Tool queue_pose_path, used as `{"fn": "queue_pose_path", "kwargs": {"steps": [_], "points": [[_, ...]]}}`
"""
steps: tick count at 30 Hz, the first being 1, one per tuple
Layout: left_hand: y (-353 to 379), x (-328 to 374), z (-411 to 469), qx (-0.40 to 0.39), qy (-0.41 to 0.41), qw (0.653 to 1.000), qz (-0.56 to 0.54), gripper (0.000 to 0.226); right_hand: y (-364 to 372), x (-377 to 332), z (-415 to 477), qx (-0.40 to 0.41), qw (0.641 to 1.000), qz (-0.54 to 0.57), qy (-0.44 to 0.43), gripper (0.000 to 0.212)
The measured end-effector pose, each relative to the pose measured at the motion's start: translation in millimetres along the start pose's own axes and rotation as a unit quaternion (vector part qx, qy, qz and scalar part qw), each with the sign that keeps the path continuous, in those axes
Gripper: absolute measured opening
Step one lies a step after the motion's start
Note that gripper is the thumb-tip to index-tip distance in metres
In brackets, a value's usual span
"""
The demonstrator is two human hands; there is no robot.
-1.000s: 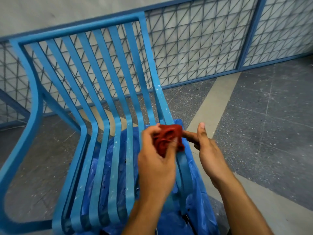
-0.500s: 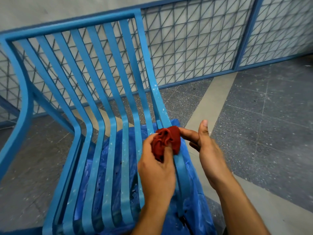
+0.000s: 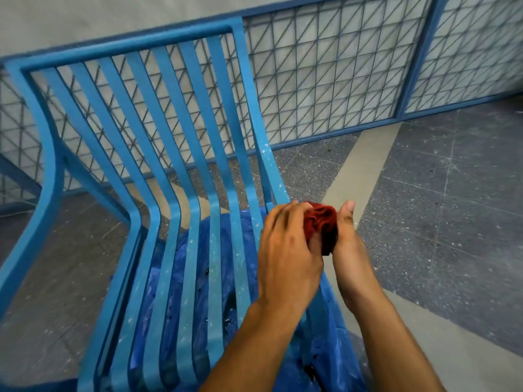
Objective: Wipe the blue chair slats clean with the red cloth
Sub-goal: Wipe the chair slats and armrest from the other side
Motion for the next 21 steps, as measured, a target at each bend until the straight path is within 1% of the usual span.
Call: {"fn": "queue_pose_path", "kwargs": {"steps": [2, 4, 6, 9, 11, 13, 14, 16, 19, 21], "points": [[3.0, -4.9, 1.8, -0.02, -0.015, 1.0, 0.01, 0.045, 0.8, 2.5, 2.2, -0.015, 1.0, -0.004, 0.004, 0.087], [0.7, -7.7, 4.5, -0.008, -0.025, 1.0, -0.011, 0.044, -0.6, 2.5, 2.5, -0.027, 1.0, 0.004, 0.002, 0.087], [-4.7, -10.6, 9.5, 0.016, -0.055, 0.998, -0.033, 0.04, -5.5, 2.8, 2.6, -0.023, 0.999, 0.028, 0.005, 0.083], [-16.7, -26.2, 20.4, 0.069, -0.128, 0.986, -0.077, 0.035, -10.6, 4.3, 3.8, -0.028, 0.999, 0.045, 0.007, 0.089], [-29.6, -39.6, 28.1, 0.106, -0.172, 0.976, -0.079, 0.033, -11.4, 5.2, 4.2, -0.026, 0.998, 0.046, 0.015, 0.091], [-44.7, -50.1, 31.1, 0.138, -0.197, 0.967, -0.08, 0.031, -11.2, 5.4, 3.7, -0.026, 0.999, 0.043, 0.02, 0.09], [-52.4, -52.1, 29.8, 0.15, -0.197, 0.965, -0.087, 0.03, -11.1, 5.5, 3.7, -0.026, 0.999, 0.041, 0.021, 0.09], [-65.0, -49.9, 22.4, 0.152, -0.167, 0.968, -0.111, 0.03, -10.9, 5.7, 4.1, -0.024, 0.999, 0.041, 0.02, 0.09], [-73.6, -36.3, 2.6, 0.106, -0.089, 0.979, -0.15, 0.04, -8.6, 5.1, 3.1, -0.023, 0.999, 0.037, 0.022, 0.09], [-70.7, -25.3, -12.8, 0.069, -0.032, 0.987, -0.145, 0.047, -5.7, 3.7, 1.8, -0.025, 0.999, 0.04, 0.021, 0.091]]}}
Point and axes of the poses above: each hand's wrist, its own z-axis towards the middle knuckle, its own y-axis out of the palm, x = y × z, the point moved 2 cm from there along z, towards the middle knuckle, and after that the axes turned 14 degrees about -z, right-handed, at the moved point
